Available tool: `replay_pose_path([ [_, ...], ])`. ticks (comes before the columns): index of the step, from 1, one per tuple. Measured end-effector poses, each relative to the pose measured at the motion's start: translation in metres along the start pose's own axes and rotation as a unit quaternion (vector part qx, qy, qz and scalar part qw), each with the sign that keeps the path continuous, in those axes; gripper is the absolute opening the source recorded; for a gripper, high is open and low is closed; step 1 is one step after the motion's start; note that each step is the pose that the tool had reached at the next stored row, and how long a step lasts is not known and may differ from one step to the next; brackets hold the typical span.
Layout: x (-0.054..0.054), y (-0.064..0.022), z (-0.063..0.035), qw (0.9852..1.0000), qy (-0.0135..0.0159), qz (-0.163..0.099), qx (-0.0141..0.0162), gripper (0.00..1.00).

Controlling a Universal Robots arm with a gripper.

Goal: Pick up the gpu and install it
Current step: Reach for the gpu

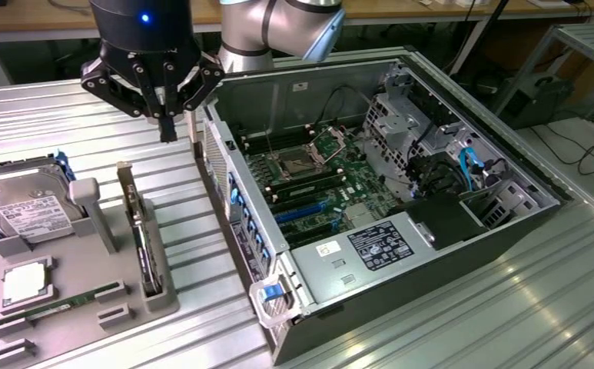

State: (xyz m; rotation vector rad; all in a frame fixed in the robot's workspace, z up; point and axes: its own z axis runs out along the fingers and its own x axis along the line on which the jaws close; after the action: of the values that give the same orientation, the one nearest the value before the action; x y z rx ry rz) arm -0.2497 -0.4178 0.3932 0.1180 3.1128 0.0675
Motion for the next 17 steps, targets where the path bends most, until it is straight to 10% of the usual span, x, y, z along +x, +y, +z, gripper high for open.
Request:
replay_pose_path([
  [17,0.018,-0.0064,-0.0007,1.0,0.0,0.0,0.0,0.11],
])
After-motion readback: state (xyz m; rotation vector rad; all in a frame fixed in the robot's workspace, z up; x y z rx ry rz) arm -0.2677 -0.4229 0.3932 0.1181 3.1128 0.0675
